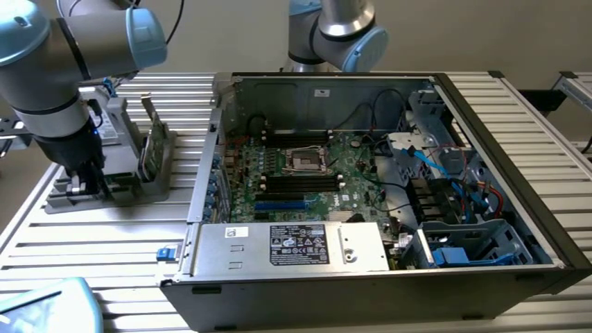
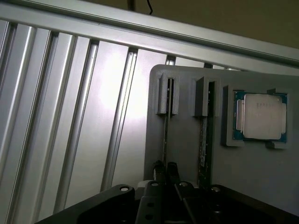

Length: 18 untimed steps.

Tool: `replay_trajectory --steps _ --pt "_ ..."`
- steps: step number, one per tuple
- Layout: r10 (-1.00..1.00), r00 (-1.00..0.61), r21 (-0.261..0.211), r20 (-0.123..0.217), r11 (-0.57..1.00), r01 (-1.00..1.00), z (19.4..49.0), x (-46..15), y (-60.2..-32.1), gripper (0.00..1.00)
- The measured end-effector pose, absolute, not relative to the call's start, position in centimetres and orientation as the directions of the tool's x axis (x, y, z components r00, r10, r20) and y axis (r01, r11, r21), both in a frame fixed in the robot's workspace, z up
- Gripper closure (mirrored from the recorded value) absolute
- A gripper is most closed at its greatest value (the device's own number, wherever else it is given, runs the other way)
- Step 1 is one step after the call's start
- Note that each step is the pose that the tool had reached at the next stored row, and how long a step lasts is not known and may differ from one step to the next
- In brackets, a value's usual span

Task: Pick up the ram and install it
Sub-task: 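Pick up the ram and move it above insertion slot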

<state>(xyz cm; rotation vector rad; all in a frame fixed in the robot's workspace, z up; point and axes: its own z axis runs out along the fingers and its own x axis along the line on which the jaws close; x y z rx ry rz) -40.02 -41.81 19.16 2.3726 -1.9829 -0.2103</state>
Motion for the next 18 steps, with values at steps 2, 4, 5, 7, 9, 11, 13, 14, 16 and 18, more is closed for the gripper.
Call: replay_trajectory --steps 2,4,5,7,9,11,13,14,16,18 --pt "-0.982 0.172 0.119 -0.077 -0.181 -0.976 19.16 -40.02 -41.81 0.86" --pt "-0.982 0.172 0.119 -0.077 -0.181 -0.976 19.16 -40.02 -41.81 0.86" --pt "-0.982 0.172 0.119 -0.077 -0.181 -0.976 19.16 -40.02 -41.81 0.86" --pt "-0.982 0.172 0.119 -0.077 -0.181 -0.976 19.15 -40.02 -41.81 0.86" --pt "-0.982 0.173 0.119 -0.077 -0.181 -0.976 19.15 -40.02 -41.81 0.86" --pt "-0.982 0.173 0.119 -0.077 -0.181 -0.976 19.16 -40.02 -41.81 0.86" --pt "-0.982 0.172 0.118 -0.077 -0.181 -0.976 19.2 -40.01 -41.8 0.86" --pt "-0.982 0.172 0.118 -0.077 -0.181 -0.976 19.23 -40.0 -41.8 0.86" --pt "-0.982 0.172 0.119 -0.077 -0.181 -0.976 19.37 -40.0 -41.8 0.86" --pt "-0.982 0.172 0.119 -0.077 -0.181 -0.976 19.51 -40.0 -41.8 0.86"
